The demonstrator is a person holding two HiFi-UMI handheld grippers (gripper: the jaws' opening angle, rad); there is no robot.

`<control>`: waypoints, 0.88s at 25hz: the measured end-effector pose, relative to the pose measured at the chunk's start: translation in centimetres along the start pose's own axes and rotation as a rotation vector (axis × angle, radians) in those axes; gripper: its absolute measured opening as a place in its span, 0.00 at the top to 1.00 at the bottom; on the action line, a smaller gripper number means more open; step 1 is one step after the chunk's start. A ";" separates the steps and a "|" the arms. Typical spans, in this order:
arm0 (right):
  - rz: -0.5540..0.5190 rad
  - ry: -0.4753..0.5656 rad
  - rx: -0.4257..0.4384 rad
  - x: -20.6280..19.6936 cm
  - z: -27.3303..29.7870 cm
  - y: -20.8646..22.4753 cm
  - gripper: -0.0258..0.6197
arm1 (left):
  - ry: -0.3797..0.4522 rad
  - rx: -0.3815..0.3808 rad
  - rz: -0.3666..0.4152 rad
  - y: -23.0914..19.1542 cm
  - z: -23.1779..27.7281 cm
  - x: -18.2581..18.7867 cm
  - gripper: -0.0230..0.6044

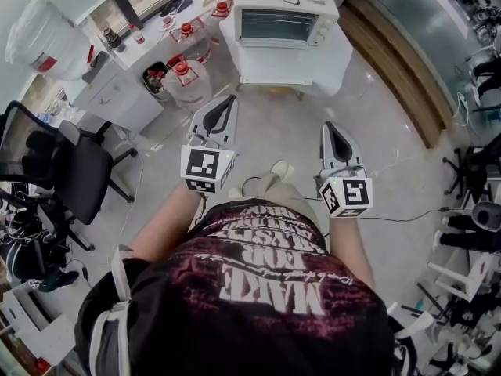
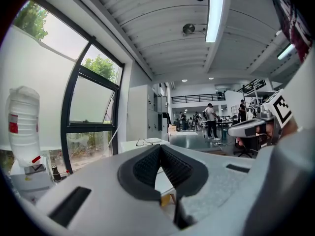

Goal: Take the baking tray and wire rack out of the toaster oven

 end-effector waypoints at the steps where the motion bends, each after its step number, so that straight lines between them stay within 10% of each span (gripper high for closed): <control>1: 0.007 -0.003 0.007 -0.1 0.4 0.4 0.96 | -0.003 0.006 0.000 0.0 0.2 0.0 0.95; 22: 0.018 -0.023 0.150 0.3 10.5 6.4 0.96 | -0.078 0.096 -0.031 -1.5 8.0 0.7 0.95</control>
Point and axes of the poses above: the fingertips, and each gripper's own axes: z forward along the fingers, y to its right, x out of its top, the point moved 10 cm from there along -z, backward along the fingers, and after that the axes turned 10 degrees about -y, right-handed, at the moved point
